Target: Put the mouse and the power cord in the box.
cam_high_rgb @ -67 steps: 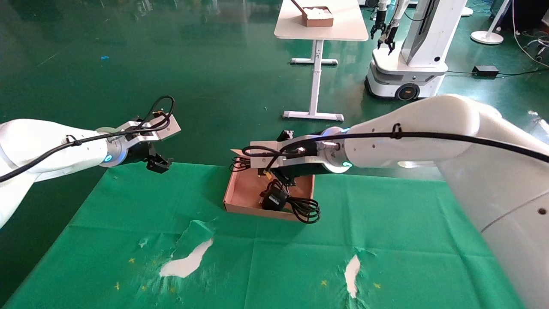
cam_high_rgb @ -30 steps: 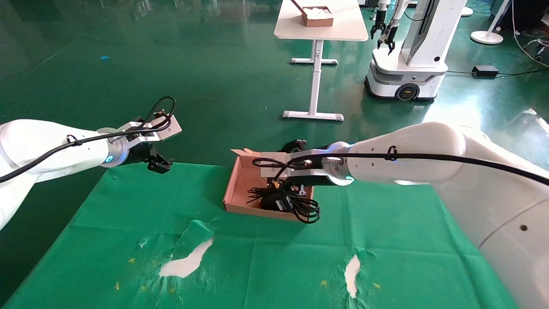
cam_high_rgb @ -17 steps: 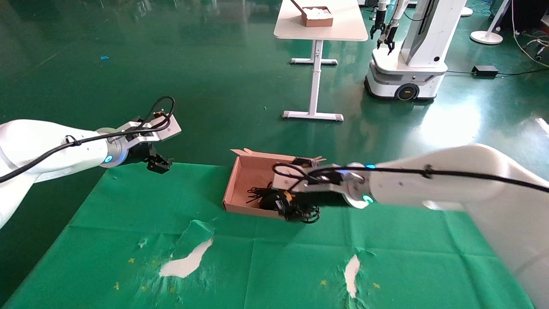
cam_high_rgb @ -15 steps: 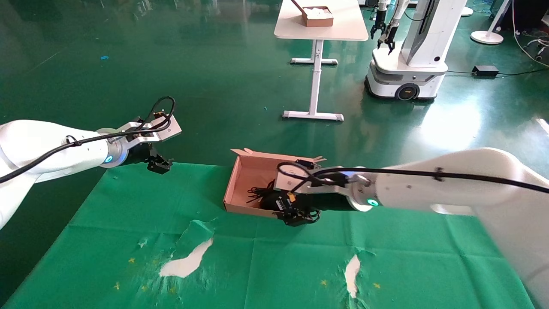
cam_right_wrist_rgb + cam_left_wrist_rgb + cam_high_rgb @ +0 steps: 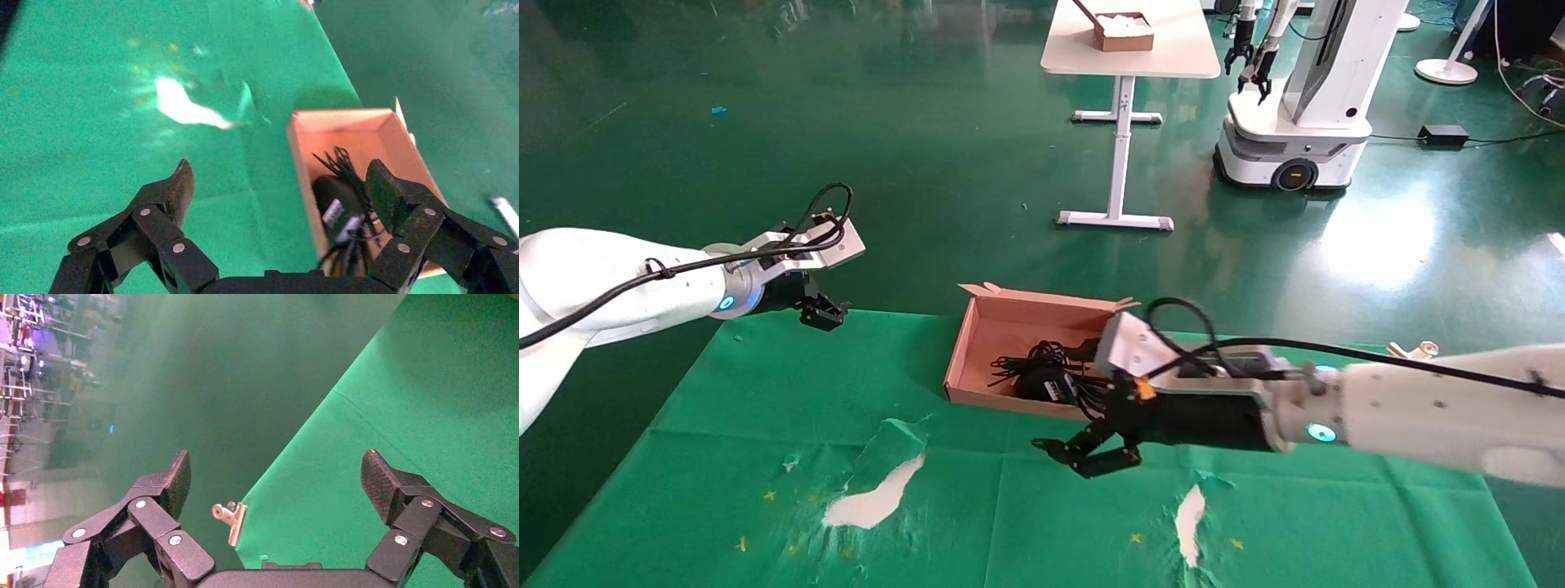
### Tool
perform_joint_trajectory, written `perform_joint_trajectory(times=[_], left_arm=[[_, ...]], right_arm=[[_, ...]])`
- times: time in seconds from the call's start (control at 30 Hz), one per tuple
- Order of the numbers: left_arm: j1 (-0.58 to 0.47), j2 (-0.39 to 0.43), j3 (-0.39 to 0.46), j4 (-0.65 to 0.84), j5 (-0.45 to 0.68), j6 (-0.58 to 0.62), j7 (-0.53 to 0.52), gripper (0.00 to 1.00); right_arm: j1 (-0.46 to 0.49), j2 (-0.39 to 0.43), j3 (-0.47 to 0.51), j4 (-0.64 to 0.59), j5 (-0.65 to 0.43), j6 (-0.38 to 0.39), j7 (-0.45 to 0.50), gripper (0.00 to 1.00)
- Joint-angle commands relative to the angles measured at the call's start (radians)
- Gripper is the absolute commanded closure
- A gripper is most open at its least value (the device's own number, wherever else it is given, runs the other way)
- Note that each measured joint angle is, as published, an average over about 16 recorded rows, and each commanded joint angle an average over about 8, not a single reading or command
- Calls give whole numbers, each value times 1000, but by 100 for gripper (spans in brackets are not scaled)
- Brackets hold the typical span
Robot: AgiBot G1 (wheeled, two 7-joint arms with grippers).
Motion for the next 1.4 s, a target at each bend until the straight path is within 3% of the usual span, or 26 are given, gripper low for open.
perform_joint_trajectory(times=[0.03,1.0,1.4], left_arm=[[1,-1,-1,-2,-1,1,-1,0],[367,-333,-464,-569,-413,466,-15,0],[522,-474,-660,-809,-587,663,-21,0]], right_arm=[[-21,25,22,23,36,-23,7,0],[-324,390,337,350,557,-349,101,0],[-346,417,359,373,596,-374,107,0]])
